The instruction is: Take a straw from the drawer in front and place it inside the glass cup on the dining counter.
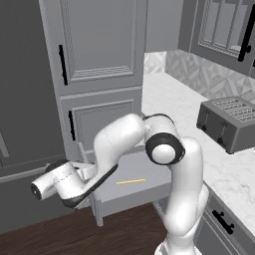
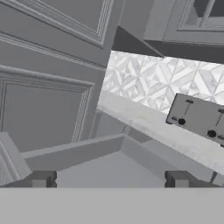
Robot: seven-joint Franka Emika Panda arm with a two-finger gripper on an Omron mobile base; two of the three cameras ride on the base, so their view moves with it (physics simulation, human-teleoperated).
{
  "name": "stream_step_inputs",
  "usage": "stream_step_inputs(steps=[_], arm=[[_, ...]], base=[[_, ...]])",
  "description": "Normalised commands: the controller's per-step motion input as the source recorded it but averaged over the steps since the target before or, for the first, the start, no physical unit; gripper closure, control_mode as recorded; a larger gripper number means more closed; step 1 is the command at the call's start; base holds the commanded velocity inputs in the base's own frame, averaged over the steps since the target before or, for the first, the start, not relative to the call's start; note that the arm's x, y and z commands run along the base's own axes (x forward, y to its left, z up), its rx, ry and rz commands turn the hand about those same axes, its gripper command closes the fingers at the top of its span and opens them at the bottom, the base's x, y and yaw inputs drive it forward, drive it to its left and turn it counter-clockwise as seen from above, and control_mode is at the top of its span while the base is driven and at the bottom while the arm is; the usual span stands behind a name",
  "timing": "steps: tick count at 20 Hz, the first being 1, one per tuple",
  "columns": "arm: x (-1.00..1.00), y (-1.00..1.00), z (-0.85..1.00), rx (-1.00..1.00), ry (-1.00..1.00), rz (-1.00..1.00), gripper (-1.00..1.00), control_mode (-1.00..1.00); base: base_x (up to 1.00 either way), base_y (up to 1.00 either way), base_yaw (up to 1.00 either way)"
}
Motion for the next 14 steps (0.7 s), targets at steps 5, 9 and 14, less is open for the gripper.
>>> stream_step_inputs(steps=[5,9,14], arm=[[-0.52,-0.9,1.0,0.65,-0.05,-0.03,-1.0,-1.0],[-0.29,-0.94,0.96,0.66,0.21,-0.1,-1.0,-1.0],[-0.03,-0.83,0.69,0.61,0.57,-0.27,-1.0,-1.0]], base=[[0.0,0.0,0.0],[0.0,0.0,0.0],[0.0,0.0,0.0]])
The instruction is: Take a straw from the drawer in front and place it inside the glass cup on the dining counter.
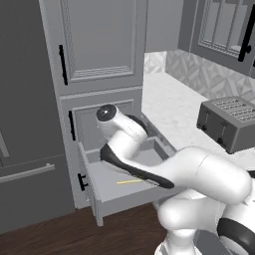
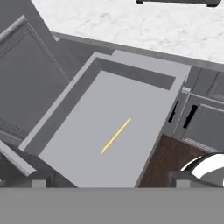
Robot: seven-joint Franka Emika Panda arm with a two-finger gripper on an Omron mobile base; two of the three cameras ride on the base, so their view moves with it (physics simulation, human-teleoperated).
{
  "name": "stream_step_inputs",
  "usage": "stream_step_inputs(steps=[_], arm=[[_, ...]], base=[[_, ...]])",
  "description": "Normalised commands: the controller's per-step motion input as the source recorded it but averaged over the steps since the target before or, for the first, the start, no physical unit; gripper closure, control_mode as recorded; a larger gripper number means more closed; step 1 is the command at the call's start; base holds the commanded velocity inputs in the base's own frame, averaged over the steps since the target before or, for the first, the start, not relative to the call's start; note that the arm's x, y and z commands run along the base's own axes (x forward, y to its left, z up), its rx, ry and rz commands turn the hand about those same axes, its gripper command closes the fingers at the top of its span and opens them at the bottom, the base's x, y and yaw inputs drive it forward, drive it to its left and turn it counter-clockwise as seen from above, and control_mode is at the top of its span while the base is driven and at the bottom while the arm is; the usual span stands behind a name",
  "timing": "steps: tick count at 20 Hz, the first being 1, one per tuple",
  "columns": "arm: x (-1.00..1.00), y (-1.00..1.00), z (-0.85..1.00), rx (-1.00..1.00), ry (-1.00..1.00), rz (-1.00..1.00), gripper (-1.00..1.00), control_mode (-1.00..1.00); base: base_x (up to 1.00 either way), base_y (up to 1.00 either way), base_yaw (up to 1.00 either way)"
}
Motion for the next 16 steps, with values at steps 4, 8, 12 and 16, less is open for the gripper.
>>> stream_step_inputs(steps=[4,8,12,16], arm=[[0.06,-0.44,0.36,0.44,0.59,-0.49,-1.0,-1.0],[0.12,-0.23,0.03,0.31,0.73,-0.51,-1.0,-1.0],[0.16,-0.01,-0.33,0.07,0.36,-0.6,-1.0,-1.0],[0.04,0.0,-0.68,-0.04,0.01,-0.66,-1.0,-1.0]], base=[[0.0,0.0,0.0],[0.0,0.0,0.0],[0.0,0.0,0.0],[0.0,0.0,0.0]])
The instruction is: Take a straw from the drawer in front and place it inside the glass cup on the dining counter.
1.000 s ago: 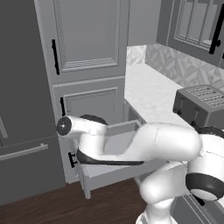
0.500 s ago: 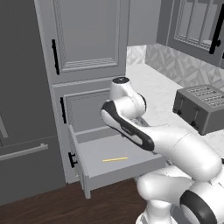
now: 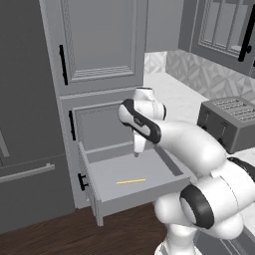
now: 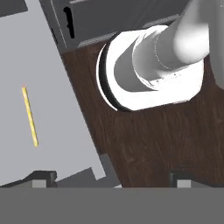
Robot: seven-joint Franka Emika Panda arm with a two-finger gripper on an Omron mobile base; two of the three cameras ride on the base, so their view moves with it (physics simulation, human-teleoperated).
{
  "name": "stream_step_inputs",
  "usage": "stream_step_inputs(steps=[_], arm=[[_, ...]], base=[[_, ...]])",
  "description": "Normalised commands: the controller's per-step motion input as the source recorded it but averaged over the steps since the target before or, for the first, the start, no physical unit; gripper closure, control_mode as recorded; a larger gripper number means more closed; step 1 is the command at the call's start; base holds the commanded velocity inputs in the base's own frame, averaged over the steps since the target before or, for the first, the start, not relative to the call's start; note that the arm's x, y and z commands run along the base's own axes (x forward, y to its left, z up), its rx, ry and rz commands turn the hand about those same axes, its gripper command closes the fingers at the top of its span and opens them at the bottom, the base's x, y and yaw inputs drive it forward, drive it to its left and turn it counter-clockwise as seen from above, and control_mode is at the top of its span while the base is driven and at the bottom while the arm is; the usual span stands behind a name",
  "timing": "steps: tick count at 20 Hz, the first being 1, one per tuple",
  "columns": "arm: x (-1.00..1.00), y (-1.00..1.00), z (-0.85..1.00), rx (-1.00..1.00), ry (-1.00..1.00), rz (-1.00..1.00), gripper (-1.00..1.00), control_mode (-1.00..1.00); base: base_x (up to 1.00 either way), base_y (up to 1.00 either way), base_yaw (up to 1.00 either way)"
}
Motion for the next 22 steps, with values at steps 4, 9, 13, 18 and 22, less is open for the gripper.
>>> stream_step_inputs(steps=[4,9,13,18,22], arm=[[0.0,0.0,-0.84,-0.13,0.0,-0.49,-1.0,-1.0],[0.0,-0.06,-0.65,-0.07,0.05,-0.22,-1.0,-1.0],[0.0,-0.09,-0.42,-0.03,0.06,-0.02,-1.0,-1.0],[0.22,0.0,-0.34,-0.03,-0.04,-0.05,-1.0,-1.0],[0.49,0.0,-0.26,-0.01,-0.04,-0.03,-1.0,-1.0]], base=[[0.0,0.0,0.0],[0.0,0.0,0.0],[0.0,0.0,0.0],[0.0,0.0,0.0],[0.0,0.0,0.0]])
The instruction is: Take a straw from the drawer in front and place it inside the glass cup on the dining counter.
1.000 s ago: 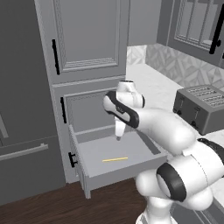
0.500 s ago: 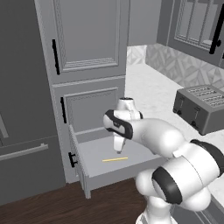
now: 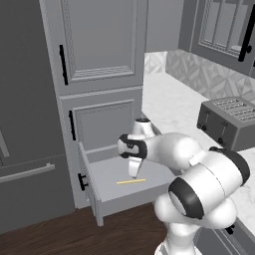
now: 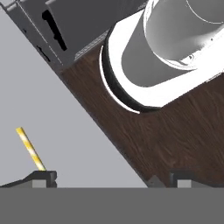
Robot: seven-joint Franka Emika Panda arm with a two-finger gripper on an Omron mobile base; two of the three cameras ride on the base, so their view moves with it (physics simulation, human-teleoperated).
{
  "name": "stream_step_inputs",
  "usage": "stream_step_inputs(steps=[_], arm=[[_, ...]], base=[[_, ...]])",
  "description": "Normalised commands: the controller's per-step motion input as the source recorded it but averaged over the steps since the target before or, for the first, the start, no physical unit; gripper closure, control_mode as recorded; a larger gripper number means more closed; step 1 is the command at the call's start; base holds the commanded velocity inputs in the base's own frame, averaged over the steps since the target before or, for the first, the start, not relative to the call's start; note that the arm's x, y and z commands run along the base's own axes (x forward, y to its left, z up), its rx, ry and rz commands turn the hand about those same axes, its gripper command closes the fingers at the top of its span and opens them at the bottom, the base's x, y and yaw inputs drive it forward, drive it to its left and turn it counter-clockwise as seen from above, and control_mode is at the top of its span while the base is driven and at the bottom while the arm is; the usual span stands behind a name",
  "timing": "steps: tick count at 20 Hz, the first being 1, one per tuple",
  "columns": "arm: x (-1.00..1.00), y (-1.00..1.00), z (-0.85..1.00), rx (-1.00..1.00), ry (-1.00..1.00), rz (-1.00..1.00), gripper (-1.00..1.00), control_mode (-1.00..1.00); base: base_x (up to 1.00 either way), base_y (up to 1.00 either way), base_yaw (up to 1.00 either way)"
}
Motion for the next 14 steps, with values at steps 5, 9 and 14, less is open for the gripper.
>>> stream_step_inputs(steps=[5,9,14], arm=[[0.55,0.0,-0.29,0.0,0.0,0.0,-1.0,-1.0],[0.56,0.0,-0.34,-0.01,0.0,0.0,-1.0,-1.0],[0.52,0.02,-0.33,-0.04,0.0,0.0,-1.0,-1.0]], base=[[0.0,0.0,0.0],[0.0,0.0,0.0],[0.0,0.0,0.0]])
